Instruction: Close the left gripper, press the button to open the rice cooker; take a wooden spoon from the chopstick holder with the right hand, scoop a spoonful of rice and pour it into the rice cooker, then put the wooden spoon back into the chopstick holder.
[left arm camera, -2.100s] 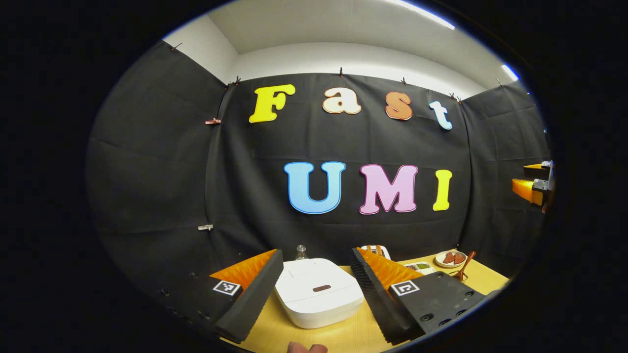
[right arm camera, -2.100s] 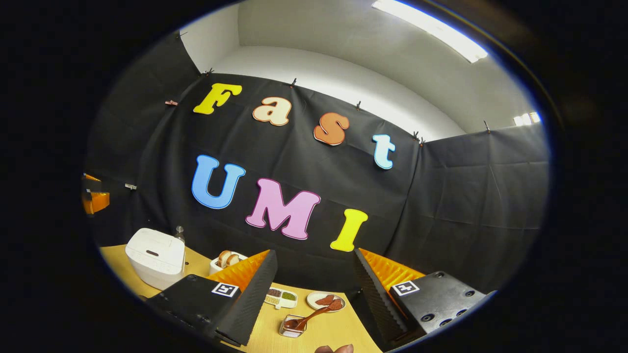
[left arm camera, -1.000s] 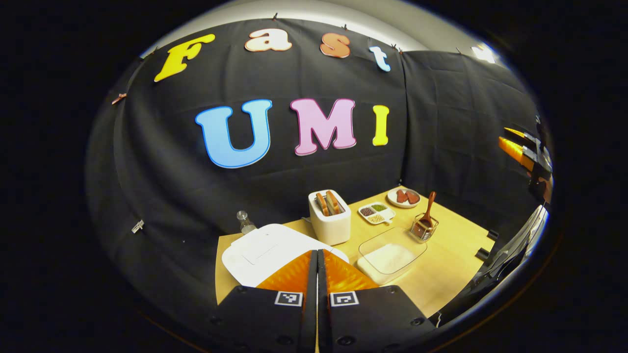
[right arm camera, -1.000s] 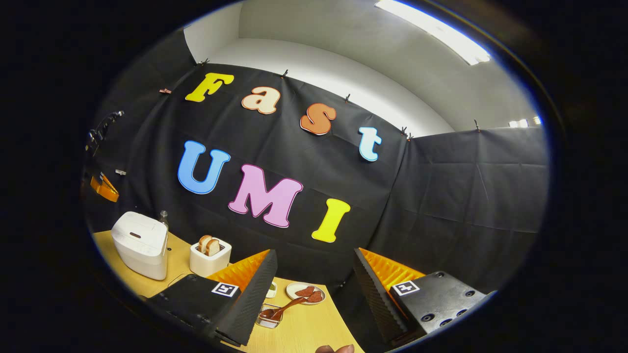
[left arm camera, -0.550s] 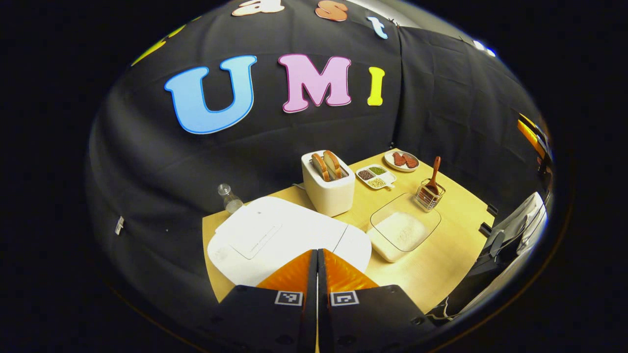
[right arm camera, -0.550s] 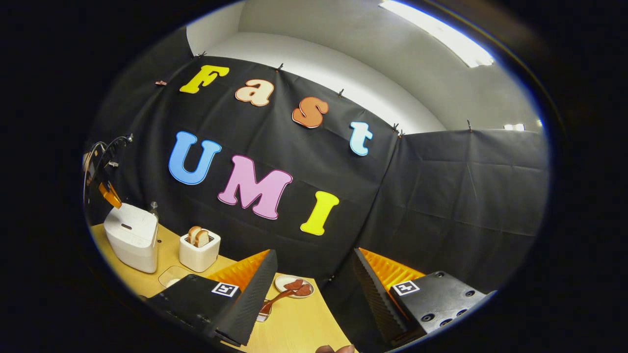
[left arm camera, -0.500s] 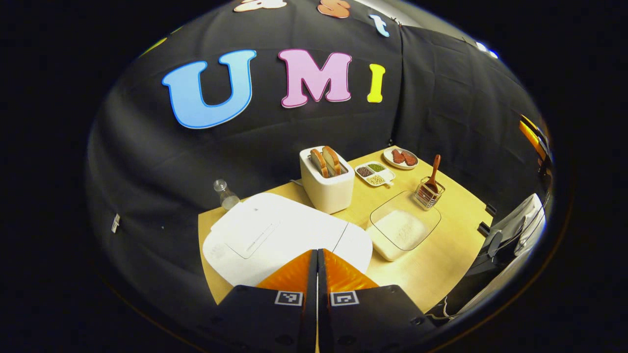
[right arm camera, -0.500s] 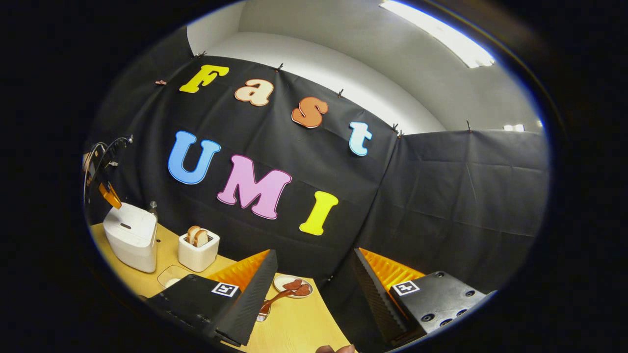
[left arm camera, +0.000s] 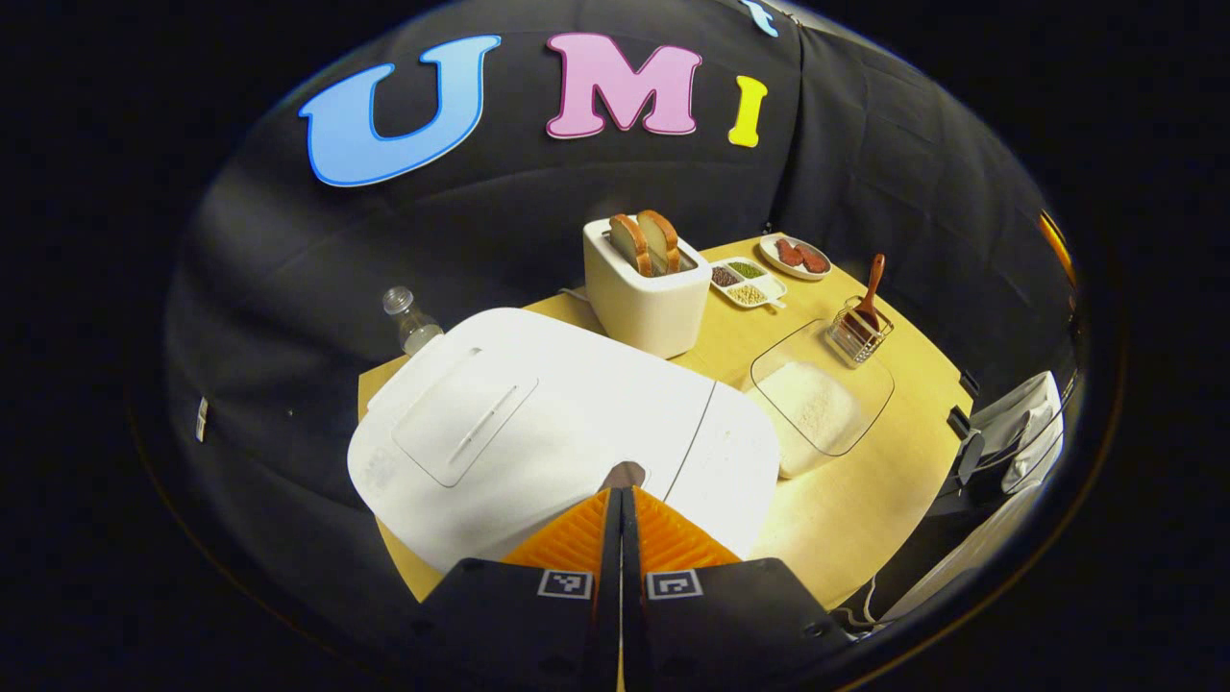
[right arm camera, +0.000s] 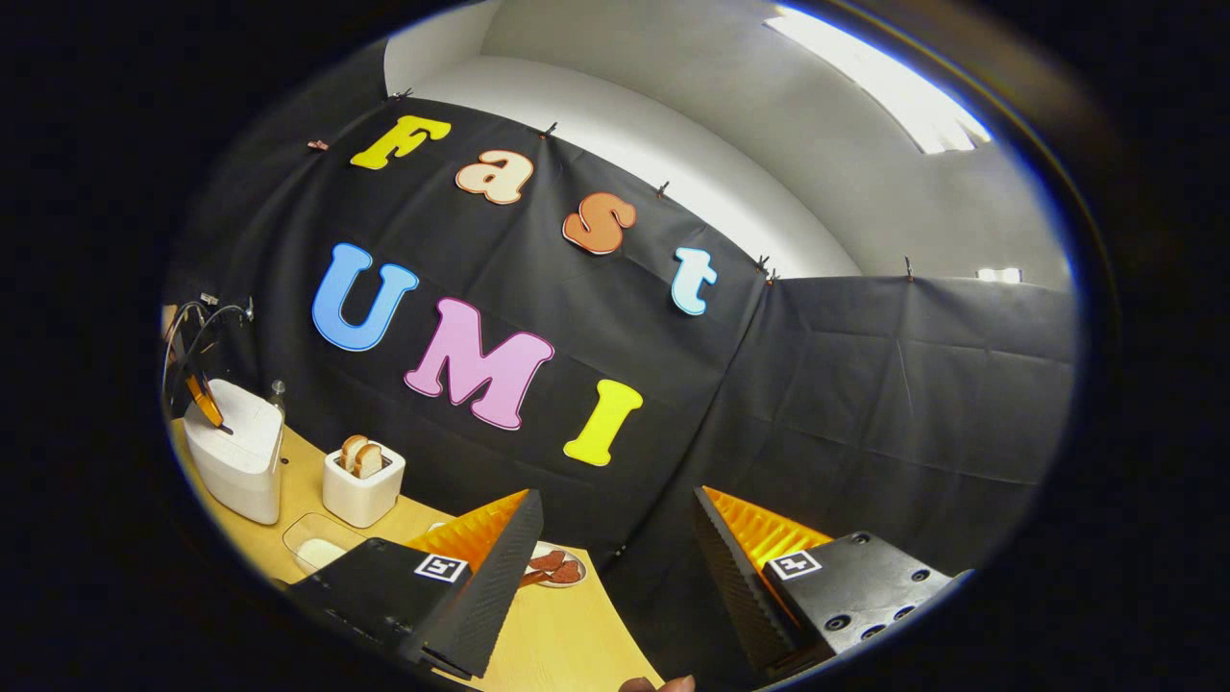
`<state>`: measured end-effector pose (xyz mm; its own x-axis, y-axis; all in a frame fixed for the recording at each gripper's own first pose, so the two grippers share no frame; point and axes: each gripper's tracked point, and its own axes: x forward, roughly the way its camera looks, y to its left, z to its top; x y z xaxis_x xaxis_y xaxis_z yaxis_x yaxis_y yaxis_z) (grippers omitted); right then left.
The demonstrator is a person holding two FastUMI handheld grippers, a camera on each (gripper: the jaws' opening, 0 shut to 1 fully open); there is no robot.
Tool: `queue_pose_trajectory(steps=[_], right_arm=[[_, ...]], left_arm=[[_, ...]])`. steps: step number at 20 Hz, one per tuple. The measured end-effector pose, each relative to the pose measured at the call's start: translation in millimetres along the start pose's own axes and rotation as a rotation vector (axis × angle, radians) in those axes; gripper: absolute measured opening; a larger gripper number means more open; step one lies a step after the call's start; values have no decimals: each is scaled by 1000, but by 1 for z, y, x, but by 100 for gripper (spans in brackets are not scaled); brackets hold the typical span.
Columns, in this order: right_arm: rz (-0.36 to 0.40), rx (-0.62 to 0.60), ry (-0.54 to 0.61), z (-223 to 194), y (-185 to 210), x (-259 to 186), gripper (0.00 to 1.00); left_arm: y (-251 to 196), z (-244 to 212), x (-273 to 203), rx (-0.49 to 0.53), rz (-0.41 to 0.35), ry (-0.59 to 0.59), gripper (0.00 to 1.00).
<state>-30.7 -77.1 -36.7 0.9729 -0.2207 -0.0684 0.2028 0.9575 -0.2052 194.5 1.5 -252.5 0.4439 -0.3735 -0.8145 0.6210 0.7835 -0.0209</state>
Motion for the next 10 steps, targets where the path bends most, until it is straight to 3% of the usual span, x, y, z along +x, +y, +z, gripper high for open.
queue_pose_trajectory(steps=[5, 10], right_arm=[[9, -24, -20, 7, 6, 3, 97], [39, -24, -11, 5, 17, 4, 97]], left_arm=[[-1, 1, 2, 12, -8, -13, 7], [-2, -3, 1, -6, -26, 52, 7]])
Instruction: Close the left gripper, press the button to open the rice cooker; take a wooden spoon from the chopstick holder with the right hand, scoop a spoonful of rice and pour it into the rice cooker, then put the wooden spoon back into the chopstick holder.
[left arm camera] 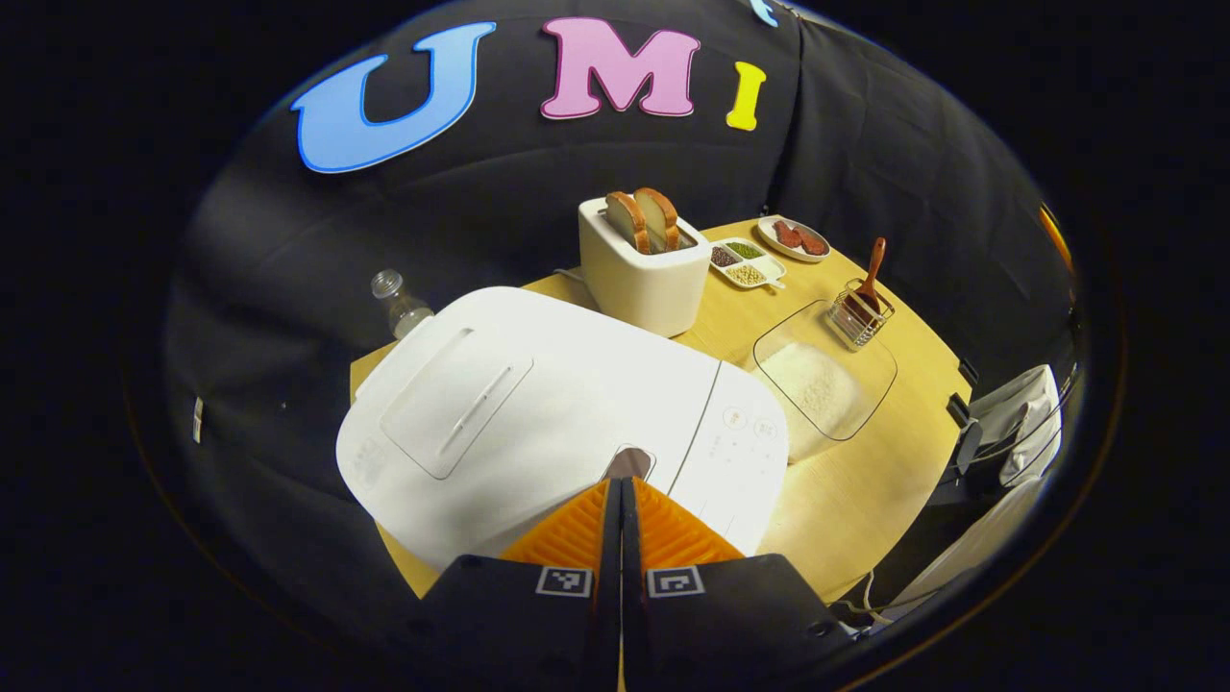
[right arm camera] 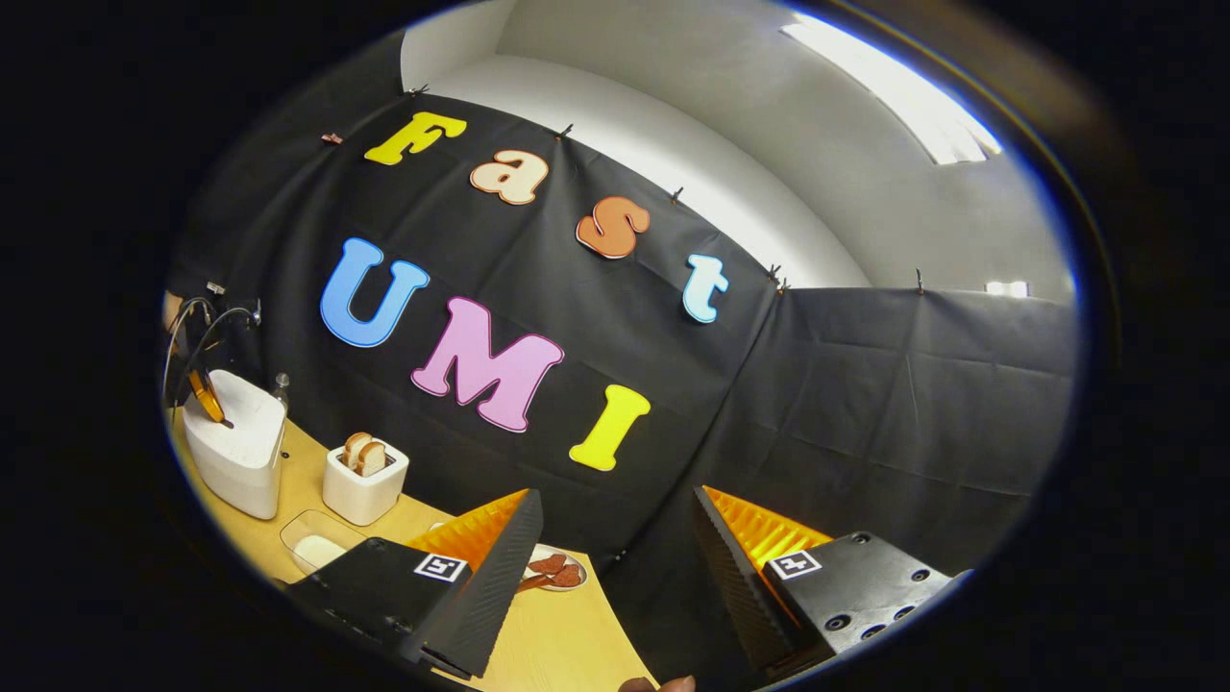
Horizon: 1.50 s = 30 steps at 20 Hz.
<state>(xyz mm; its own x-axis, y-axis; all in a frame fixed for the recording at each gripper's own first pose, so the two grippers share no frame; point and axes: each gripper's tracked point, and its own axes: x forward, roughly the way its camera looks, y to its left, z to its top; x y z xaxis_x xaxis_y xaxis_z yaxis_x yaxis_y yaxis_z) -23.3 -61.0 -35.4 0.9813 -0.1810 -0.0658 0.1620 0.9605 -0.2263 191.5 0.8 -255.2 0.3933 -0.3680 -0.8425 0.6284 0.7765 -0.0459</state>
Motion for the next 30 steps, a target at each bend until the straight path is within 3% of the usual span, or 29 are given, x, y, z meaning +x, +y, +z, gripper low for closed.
queue_pose_trajectory(steps=[3, 8, 11, 13, 15, 18, 20, 22, 24, 25, 26, 29, 30], right_arm=[[9, 5, 2, -1, 0, -3, 97], [-3, 29, 0, 0, -9, -15, 97], [-22, 41, 7, -4, -22, -21, 97], [-37, 41, 5, -4, -34, -24, 97], [-50, 47, 6, -7, -42, -24, 97], [-57, 82, 19, -14, -49, -24, 97], [-51, 96, 30, -19, -49, -24, 97], [-46, 96, 33, -22, -50, -24, 97], [-40, 97, 33, -22, -49, -22, 97], [-34, 97, 32, -23, -48, -22, 97], [-28, 96, 31, -23, -47, -21, 97], [-5, 99, 35, -26, -42, -18, 97], [2, 99, 40, -29, -40, -17, 97]], left_arm=[[0, -2, 1, 47, -6, 91, 7], [1, 5, 12, 191, 66, 276, 7], [3, 17, 9, 207, 87, 279, 7], [9, 41, -5, 222, 135, 178, 7], [24, 64, -31, 265, 235, 68, 6], [67, 107, -87, 337, 513, -136, 7], [74, 126, -133, 301, 646, -293, 7], [66, 141, -177, 207, 705, -489, 8], [50, 144, -210, 97, 717, -672, 18], [42, 142, -225, 47, 712, -746, 29], [34, 139, -239, 22, 701, -803, 61], [13, 126, -268, -12, 710, -893, 73], [1, 123, -271, -28, 711, -908, 86]])
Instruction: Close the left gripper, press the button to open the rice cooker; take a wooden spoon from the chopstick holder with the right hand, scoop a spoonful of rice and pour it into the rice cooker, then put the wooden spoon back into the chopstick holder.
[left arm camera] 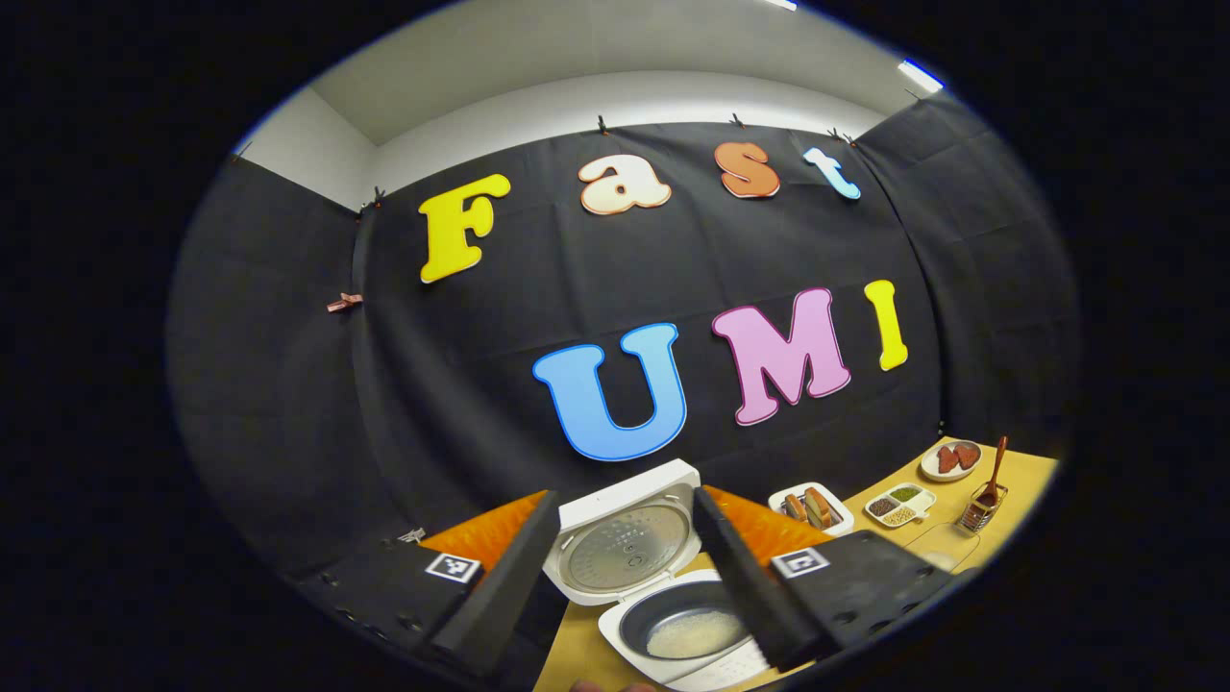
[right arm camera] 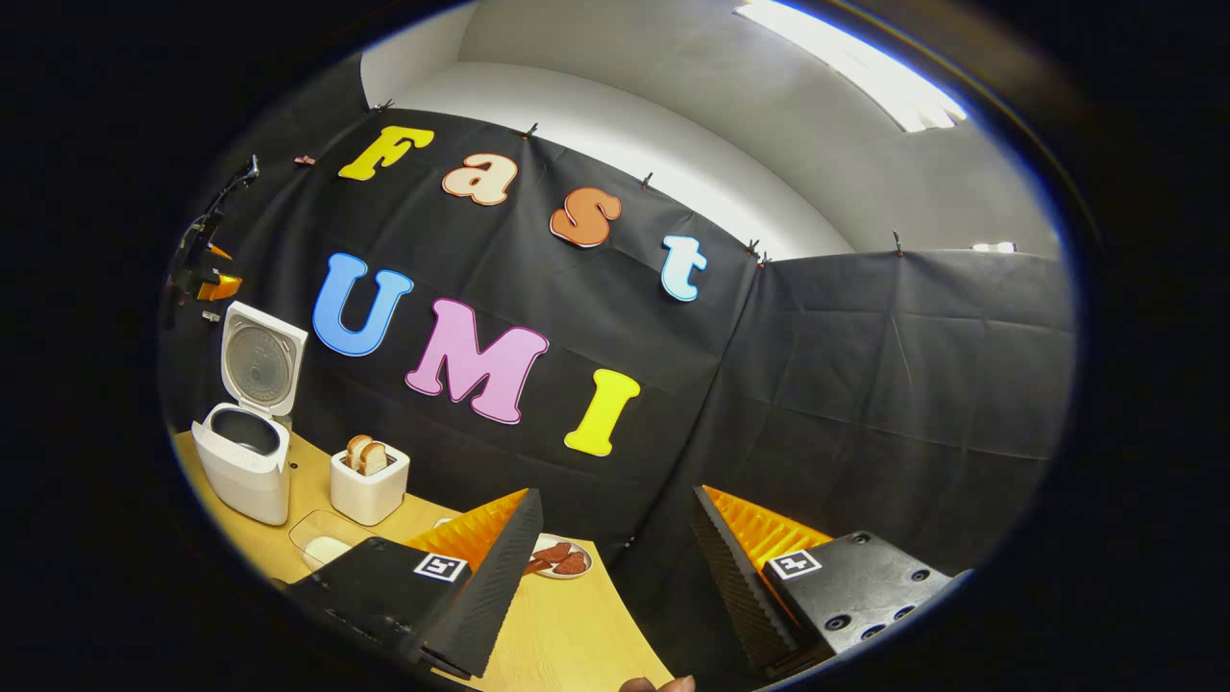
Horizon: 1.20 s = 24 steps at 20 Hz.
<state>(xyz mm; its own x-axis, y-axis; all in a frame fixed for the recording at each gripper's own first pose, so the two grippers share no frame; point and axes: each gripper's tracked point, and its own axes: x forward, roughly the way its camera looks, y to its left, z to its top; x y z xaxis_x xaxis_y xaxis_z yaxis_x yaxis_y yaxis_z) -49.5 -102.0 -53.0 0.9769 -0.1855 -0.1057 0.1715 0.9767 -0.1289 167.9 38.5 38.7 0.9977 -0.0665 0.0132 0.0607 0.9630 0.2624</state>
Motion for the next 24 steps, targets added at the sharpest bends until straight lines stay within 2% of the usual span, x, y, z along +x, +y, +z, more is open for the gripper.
queue_pose_trajectory(steps=[1, 7, 14, 19, 24], right_arm=[[8, 3, 2, -2, 1, 1, 97], [72, 65, 59, -33, 13, 15, 97], [160, 145, 166, -88, 19, 43, 98], [234, 187, 205, -125, 33, 72, 98], [300, 255, 305, -177, 56, 107, 98]], left_arm=[[-4, 4, -6, -17, 0, -6, 98], [-19, 12, -47, -105, 32, -29, 96], [-43, 12, -88, -209, 55, -44, 96], [-52, 7, -110, -208, 98, -30, 96], [-66, 8, -127, -195, 104, -37, 97]])
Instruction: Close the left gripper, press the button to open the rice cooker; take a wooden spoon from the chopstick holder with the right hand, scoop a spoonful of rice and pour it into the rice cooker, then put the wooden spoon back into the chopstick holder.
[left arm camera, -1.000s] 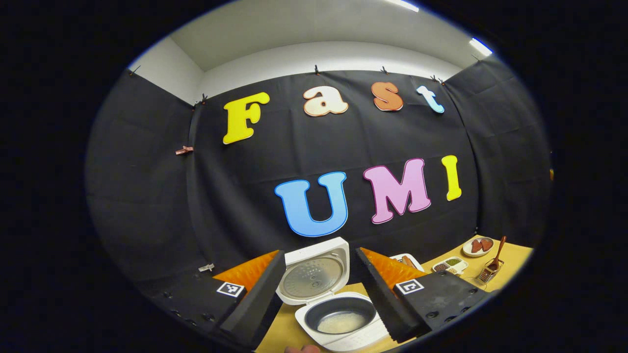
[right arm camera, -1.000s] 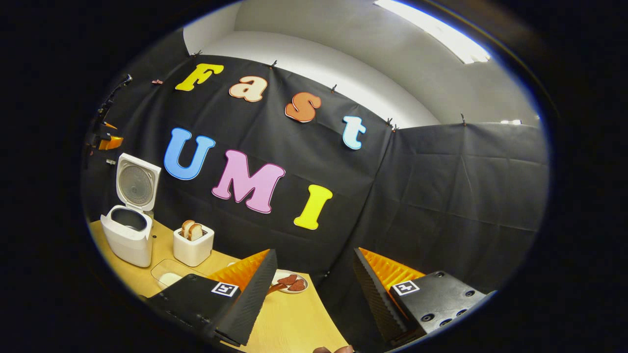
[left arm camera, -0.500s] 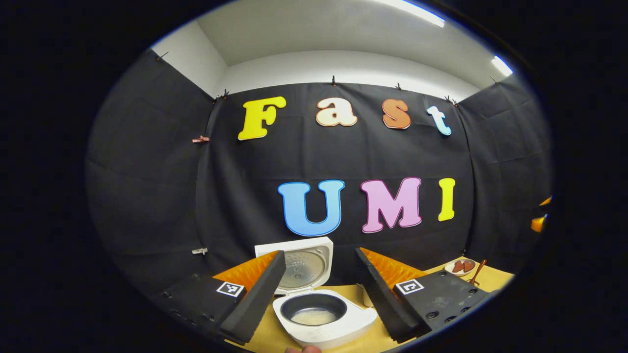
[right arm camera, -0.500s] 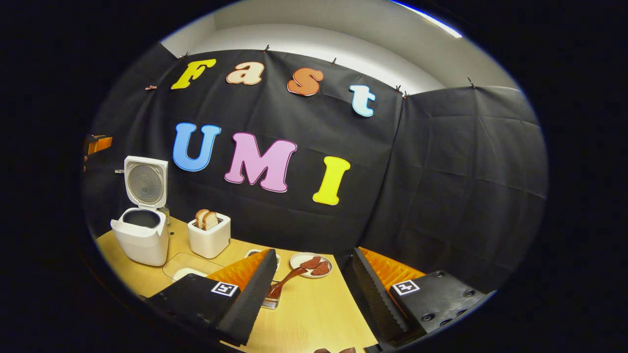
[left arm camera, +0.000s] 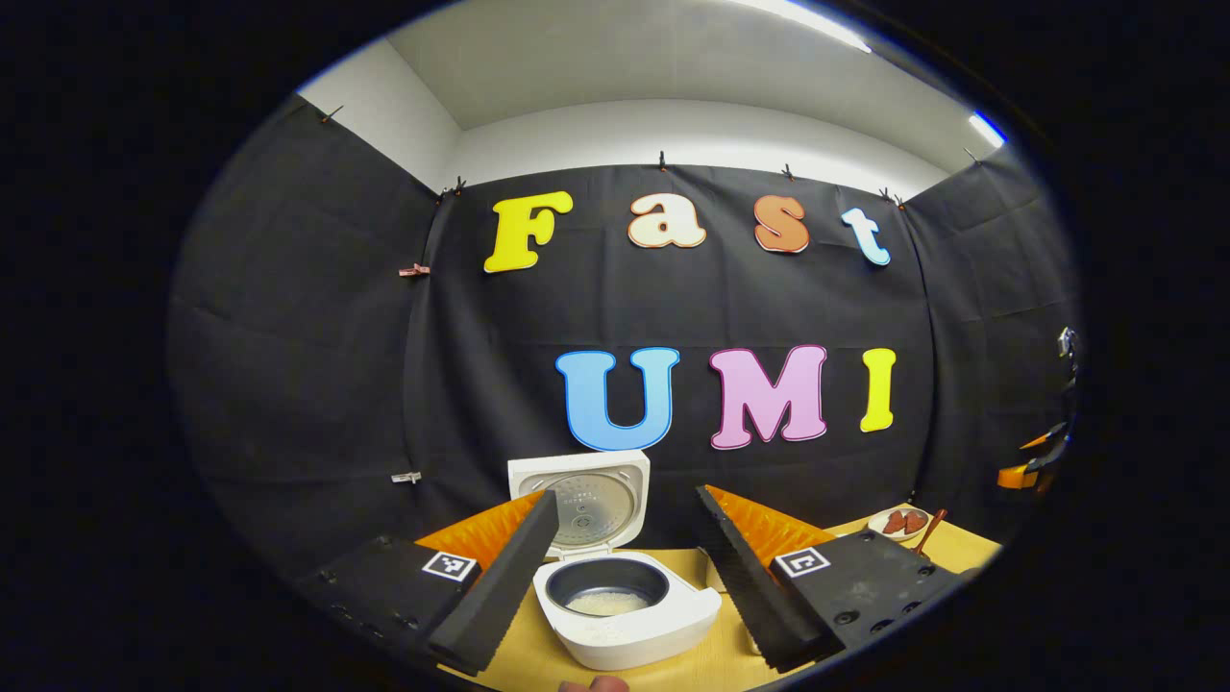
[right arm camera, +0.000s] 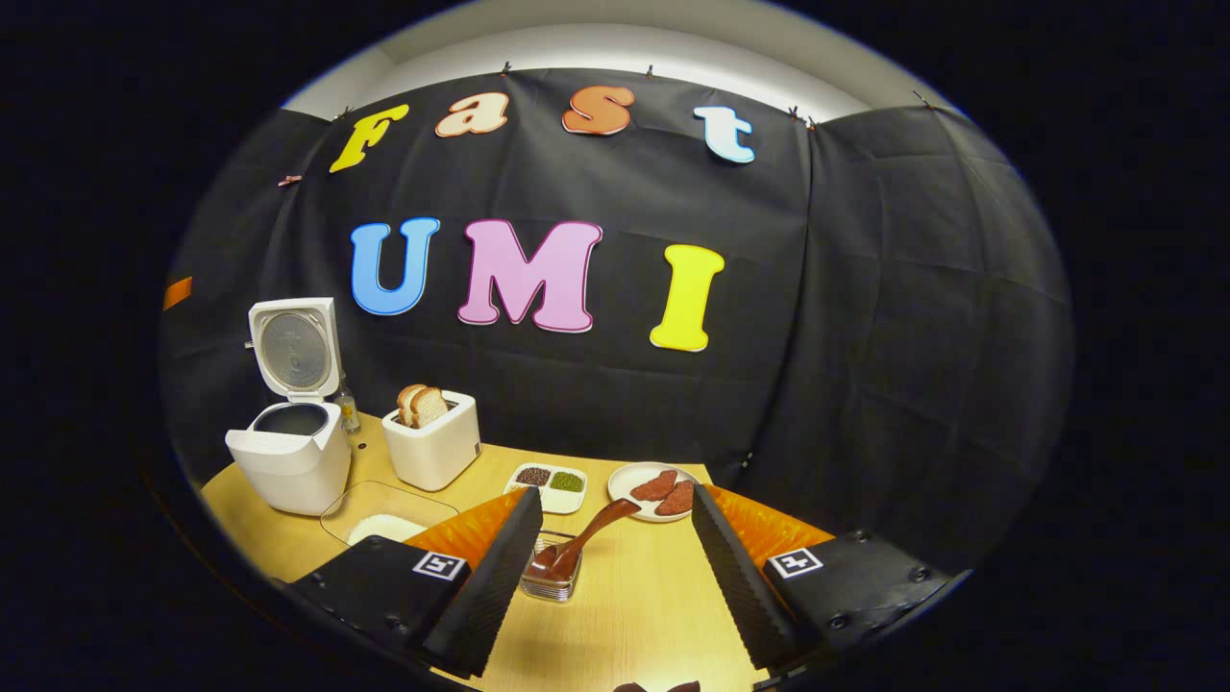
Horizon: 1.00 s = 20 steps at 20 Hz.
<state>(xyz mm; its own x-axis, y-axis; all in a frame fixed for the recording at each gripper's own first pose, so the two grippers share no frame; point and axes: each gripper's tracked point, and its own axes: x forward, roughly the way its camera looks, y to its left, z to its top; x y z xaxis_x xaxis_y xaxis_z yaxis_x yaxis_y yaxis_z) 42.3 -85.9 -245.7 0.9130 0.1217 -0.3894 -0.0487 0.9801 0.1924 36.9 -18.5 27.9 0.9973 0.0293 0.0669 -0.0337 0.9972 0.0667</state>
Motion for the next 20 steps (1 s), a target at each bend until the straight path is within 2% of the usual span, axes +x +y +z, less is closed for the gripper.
queue_pose_trajectory(steps=[9, 14, 20], right_arm=[[72, 42, 182, -81, 12, 87, 98], [112, 95, 268, -118, 28, 115, 99], [140, 127, 312, -144, 38, 141, 96]], left_arm=[[-11, -17, -29, -11, 51, 71, 97], [-16, -29, -44, 17, 91, 109, 97], [-10, -42, -66, 11, 144, 145, 97]])
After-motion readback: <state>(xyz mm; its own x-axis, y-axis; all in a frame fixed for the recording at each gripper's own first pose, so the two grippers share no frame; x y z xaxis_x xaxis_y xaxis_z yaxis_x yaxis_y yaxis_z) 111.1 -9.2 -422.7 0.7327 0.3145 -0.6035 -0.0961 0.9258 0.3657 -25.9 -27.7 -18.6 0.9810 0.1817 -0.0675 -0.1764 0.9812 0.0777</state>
